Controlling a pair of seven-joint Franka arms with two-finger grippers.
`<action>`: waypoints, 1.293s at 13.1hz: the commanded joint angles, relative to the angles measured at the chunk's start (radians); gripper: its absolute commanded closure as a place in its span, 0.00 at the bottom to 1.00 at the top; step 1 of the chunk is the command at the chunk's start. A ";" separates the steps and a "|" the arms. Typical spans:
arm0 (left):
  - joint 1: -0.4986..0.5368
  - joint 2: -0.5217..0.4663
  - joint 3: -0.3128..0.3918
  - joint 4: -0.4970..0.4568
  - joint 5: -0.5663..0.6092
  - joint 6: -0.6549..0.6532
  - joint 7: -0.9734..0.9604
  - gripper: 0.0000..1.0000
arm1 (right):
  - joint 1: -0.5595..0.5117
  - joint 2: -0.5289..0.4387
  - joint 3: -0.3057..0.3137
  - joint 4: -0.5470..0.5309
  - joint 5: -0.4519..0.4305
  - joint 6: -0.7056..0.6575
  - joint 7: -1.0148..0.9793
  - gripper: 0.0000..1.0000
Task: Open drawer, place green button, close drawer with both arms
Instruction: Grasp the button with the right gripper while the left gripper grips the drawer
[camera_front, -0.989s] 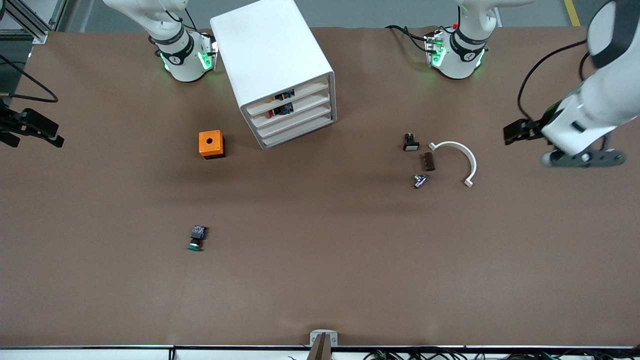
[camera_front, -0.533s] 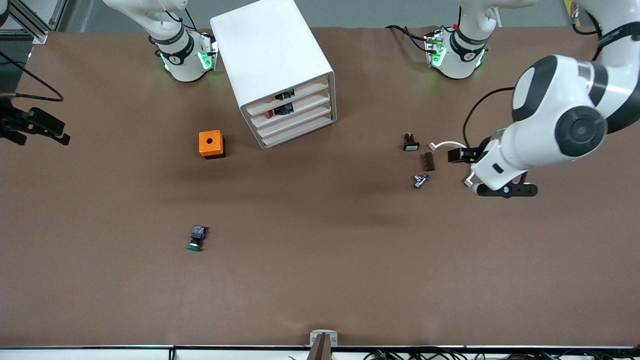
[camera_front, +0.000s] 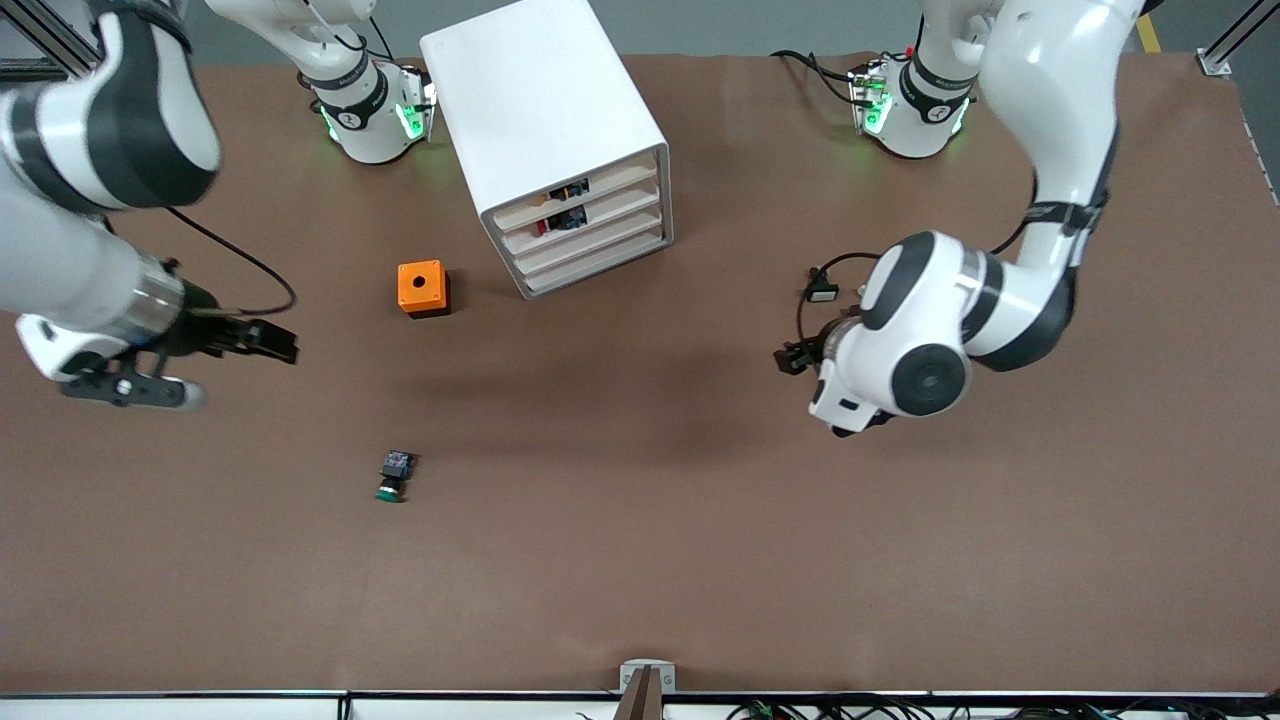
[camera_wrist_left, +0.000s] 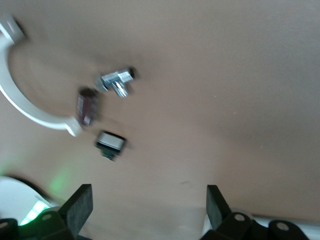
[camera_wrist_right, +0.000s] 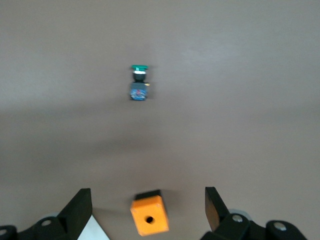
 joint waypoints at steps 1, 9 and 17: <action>-0.038 0.075 0.003 0.058 -0.084 0.003 -0.226 0.00 | 0.025 0.091 0.031 0.013 -0.017 0.091 0.128 0.00; -0.099 0.248 0.003 0.059 -0.450 0.170 -0.690 0.00 | 0.032 0.374 0.028 0.003 -0.104 0.399 0.188 0.00; -0.142 0.330 0.003 0.056 -0.819 0.181 -1.137 0.03 | 0.022 0.518 0.021 -0.008 -0.149 0.553 0.186 0.00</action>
